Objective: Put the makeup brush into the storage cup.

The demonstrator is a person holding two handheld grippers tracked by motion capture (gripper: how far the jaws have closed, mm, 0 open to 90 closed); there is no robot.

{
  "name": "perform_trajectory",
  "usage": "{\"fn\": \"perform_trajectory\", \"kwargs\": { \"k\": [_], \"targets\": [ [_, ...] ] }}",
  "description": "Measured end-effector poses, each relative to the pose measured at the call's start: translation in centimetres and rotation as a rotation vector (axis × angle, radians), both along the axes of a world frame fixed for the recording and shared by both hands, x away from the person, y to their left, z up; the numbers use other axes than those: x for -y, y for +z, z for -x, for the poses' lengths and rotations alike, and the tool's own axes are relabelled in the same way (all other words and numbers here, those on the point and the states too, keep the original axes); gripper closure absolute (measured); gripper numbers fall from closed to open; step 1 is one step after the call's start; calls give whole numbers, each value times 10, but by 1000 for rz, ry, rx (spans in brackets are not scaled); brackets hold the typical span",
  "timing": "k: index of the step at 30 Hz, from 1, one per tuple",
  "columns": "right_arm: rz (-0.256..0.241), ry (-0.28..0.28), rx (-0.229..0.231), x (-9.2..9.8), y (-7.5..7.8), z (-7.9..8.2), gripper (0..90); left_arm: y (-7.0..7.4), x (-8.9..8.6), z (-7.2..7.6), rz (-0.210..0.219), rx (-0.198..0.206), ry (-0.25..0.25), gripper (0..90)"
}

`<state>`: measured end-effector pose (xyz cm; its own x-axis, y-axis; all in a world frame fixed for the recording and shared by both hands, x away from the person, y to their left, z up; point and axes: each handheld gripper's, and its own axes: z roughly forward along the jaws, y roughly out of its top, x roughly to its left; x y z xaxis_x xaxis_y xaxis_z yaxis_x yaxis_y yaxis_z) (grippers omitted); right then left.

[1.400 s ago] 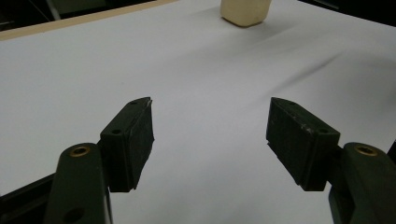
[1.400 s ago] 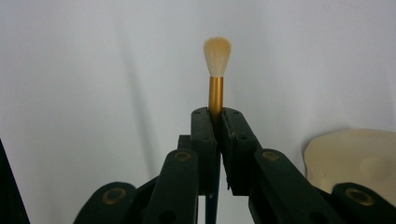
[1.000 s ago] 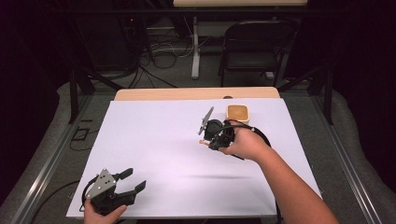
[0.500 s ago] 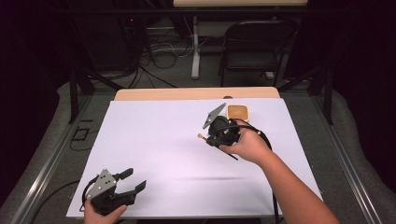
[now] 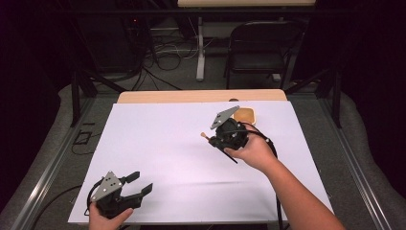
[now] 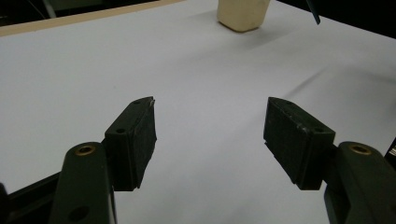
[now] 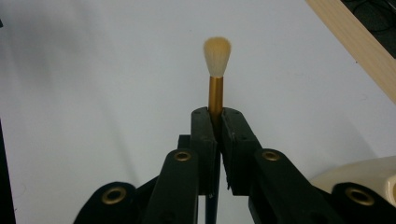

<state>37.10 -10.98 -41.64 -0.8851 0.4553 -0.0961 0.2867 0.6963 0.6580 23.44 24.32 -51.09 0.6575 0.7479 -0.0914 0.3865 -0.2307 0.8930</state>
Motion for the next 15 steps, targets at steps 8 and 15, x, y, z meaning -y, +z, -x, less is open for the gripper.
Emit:
{"fn": "perform_trajectory", "kwargs": {
  "k": [8,15],
  "targets": [
    [-11,-4,16,-2,1,2,838,6,3,-9,-16,-29,-26,359],
    [-13,-2,29,-4,2,3,838,15,2,-24,-5,-75,-38,359]
  ]
}}
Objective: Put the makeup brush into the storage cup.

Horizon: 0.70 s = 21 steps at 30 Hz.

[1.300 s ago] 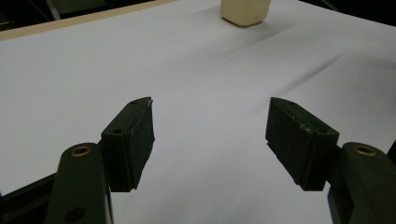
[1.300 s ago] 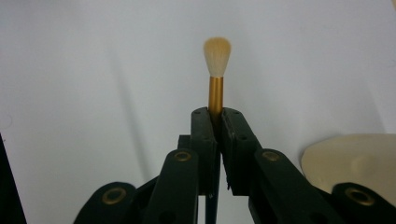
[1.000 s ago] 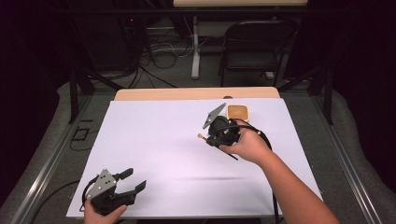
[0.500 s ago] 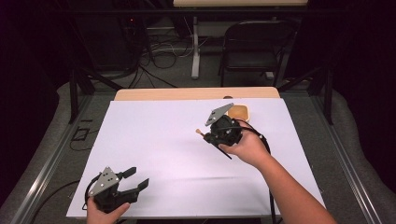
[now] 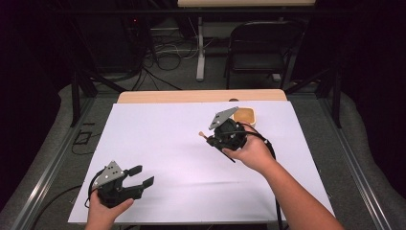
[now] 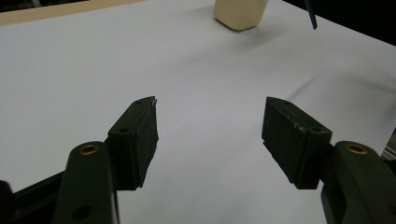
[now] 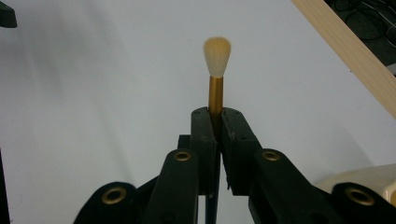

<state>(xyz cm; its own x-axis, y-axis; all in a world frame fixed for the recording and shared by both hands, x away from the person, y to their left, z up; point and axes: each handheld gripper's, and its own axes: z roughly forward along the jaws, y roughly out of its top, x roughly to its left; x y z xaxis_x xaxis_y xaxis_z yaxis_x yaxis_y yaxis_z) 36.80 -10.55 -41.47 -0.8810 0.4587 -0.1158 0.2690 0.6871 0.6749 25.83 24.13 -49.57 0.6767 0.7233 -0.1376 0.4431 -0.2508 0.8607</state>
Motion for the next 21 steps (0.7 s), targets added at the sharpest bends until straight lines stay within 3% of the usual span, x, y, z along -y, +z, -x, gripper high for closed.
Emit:
{"fn": "perform_trajectory", "kwargs": {
  "k": [4,10,15,21],
  "targets": [
    [-1,-6,-1,-1,0,0,838,4,3,-5,-19,-12,-16,364],
    [-15,-10,6,1,2,1,838,14,12,-11,-79,-23,-68,383],
    [-27,-17,12,2,3,1,838,19,16,-17,-80,-40,-79,387],
    [-38,-29,19,2,4,0,838,30,18,-25,-48,-41,-67,387]
  ]
}}
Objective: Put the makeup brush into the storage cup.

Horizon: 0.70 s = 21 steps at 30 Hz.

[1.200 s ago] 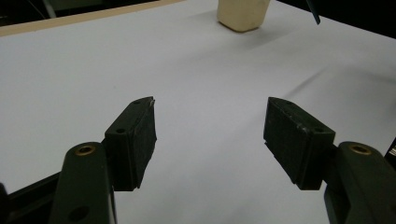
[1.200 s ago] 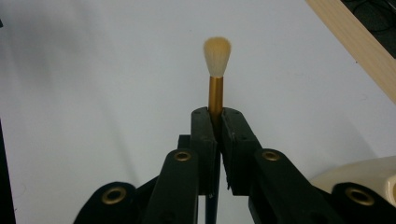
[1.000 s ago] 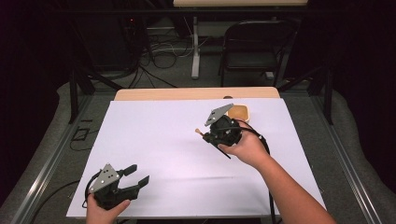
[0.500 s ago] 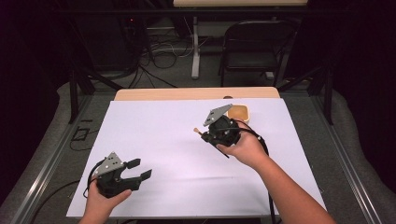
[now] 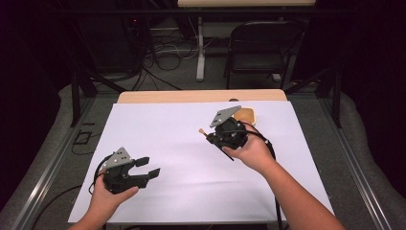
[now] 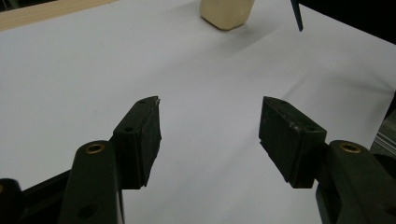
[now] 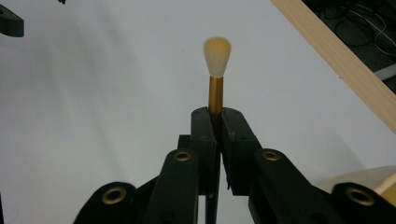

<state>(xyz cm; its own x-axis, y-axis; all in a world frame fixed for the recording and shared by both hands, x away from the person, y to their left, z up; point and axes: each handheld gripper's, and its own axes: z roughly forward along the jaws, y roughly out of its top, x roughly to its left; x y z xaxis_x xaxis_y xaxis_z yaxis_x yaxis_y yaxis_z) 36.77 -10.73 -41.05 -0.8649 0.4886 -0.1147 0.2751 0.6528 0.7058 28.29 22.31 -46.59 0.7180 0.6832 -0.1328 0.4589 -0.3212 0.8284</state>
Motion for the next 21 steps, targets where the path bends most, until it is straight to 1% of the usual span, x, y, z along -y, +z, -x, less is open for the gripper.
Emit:
{"fn": "perform_trajectory", "kwargs": {
  "k": [3,4,7,9,11,13,16,20,21],
  "targets": [
    [-4,-1,3,0,1,0,838,3,1,-2,6,6,-2,391],
    [-9,-8,5,1,1,-1,838,7,3,-4,-10,11,-8,391],
    [-17,-16,8,1,2,-2,838,9,4,-7,-15,11,-9,393],
    [-21,-21,8,1,2,-2,838,12,7,-10,-11,-1,-10,394],
    [-26,-24,11,0,3,-3,838,15,10,-13,-21,4,-12,394],
    [-33,-28,16,-1,3,-3,838,17,11,-14,-13,6,-12,396],
    [-43,-37,20,-2,3,-3,838,19,14,-17,10,4,-10,397],
    [-52,-43,27,-4,3,-4,838,19,16,-20,24,-11,-9,403],
    [-63,-51,30,-5,3,-4,838,20,18,-22,28,-21,-6,412]
  ]
}}
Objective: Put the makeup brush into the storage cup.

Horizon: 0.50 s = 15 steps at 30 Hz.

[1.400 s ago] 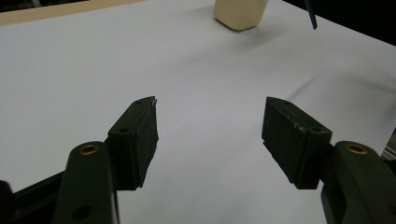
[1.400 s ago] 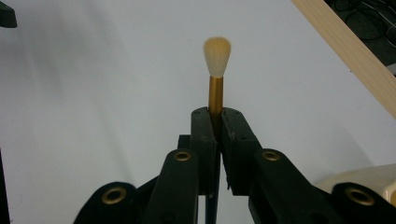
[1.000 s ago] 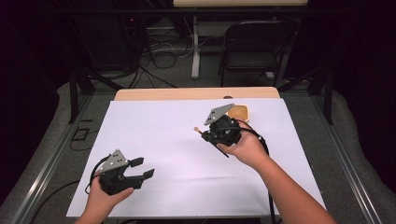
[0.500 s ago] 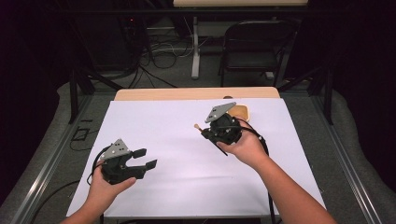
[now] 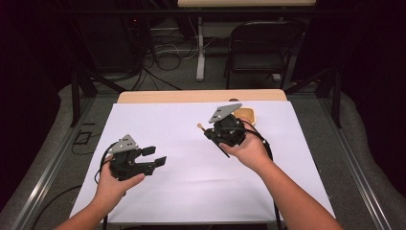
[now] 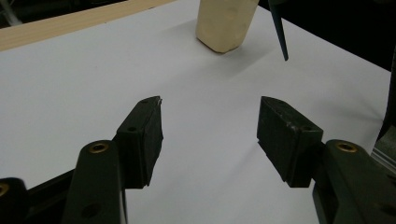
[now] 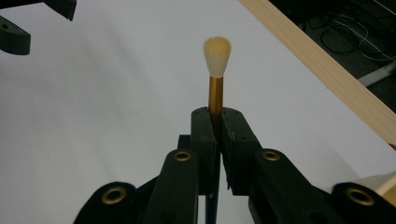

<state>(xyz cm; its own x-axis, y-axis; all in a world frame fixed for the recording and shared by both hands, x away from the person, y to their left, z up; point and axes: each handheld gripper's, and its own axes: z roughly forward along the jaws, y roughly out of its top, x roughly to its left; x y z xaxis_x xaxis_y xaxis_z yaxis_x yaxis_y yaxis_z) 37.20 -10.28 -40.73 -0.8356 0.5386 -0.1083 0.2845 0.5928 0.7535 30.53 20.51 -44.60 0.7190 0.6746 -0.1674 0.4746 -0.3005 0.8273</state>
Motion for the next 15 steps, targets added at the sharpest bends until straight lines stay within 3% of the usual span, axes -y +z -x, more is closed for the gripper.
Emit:
{"fn": "perform_trajectory", "kwargs": {
  "k": [7,10,15],
  "targets": [
    [-23,-16,6,-2,1,-2,838,7,11,-8,9,17,-7,412],
    [-41,-21,11,-3,1,-2,838,8,18,-9,-15,14,-9,410],
    [-74,-33,15,-3,2,-2,838,12,28,-12,8,11,-28,410]
  ]
}}
